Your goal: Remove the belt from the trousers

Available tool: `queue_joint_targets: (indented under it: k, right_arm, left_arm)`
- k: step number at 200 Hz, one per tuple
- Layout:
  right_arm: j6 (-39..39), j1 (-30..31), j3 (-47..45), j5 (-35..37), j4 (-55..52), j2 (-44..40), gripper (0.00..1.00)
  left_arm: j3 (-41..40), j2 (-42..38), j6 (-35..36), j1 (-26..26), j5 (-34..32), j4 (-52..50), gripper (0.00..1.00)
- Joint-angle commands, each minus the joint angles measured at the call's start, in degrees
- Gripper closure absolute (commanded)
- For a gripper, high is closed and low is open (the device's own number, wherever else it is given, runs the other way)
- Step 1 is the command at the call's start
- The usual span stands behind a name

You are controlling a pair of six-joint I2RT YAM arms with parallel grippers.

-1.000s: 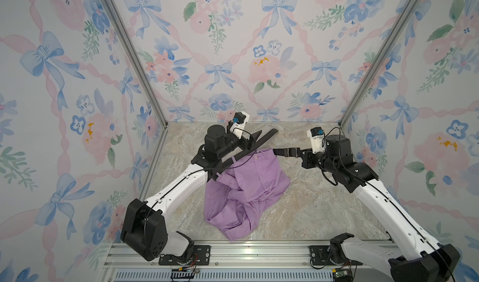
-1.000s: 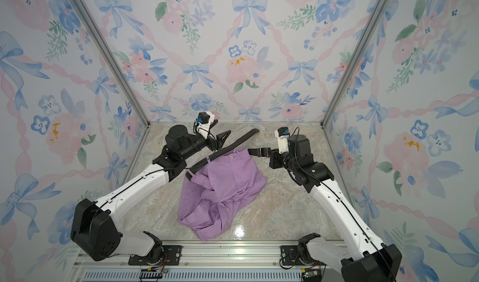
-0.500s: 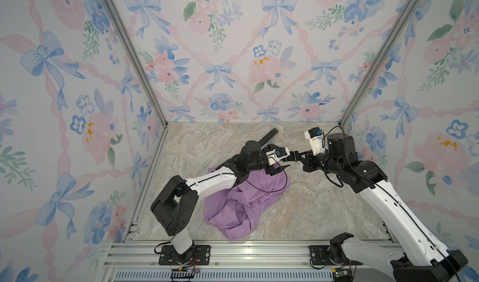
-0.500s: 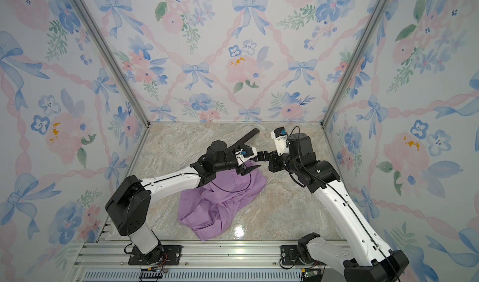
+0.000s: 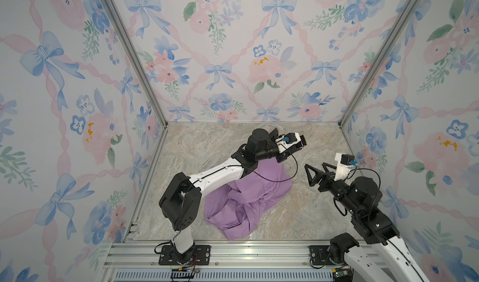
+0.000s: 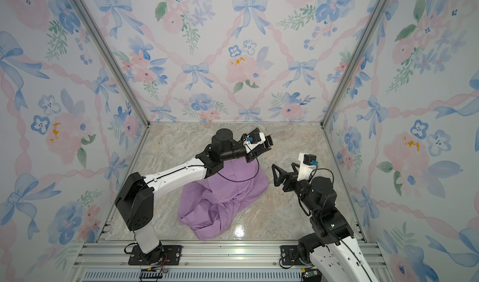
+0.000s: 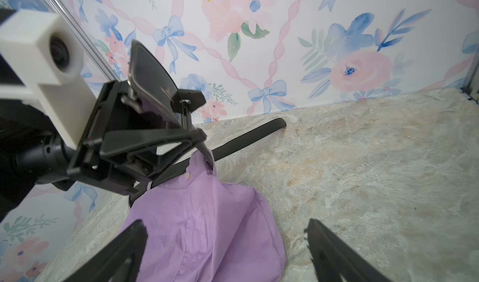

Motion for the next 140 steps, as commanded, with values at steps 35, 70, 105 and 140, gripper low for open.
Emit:
queue_joint_targets:
  k: [35, 70, 105, 140]
  right_arm:
    - [3.7, 2.1, -8.6, -5.3, 43.0, 22.0, 0.01]
    - [6.5, 3.2, -0.4, -11.7, 58.9, 45.5, 0.01]
    - [5.0, 5.3, 13.7, -11.6, 45.8, 60.5, 0.08]
    - [7.1, 1.1, 19.9, -11.0, 40.2, 69.0, 0.23]
  left_arm:
    - [5.1, -3.2, -12.3, 2.1, 6.3, 3.1, 1.00]
    - [8.2, -2.4, -16.7, 2.6, 8.0, 3.1, 1.00]
    - [10.8, -3.6, -20.0, 2.6, 8.9, 3.1, 1.00]
    - [16.6, -10.0, -30.5, 6.5, 11.1, 3.1, 1.00]
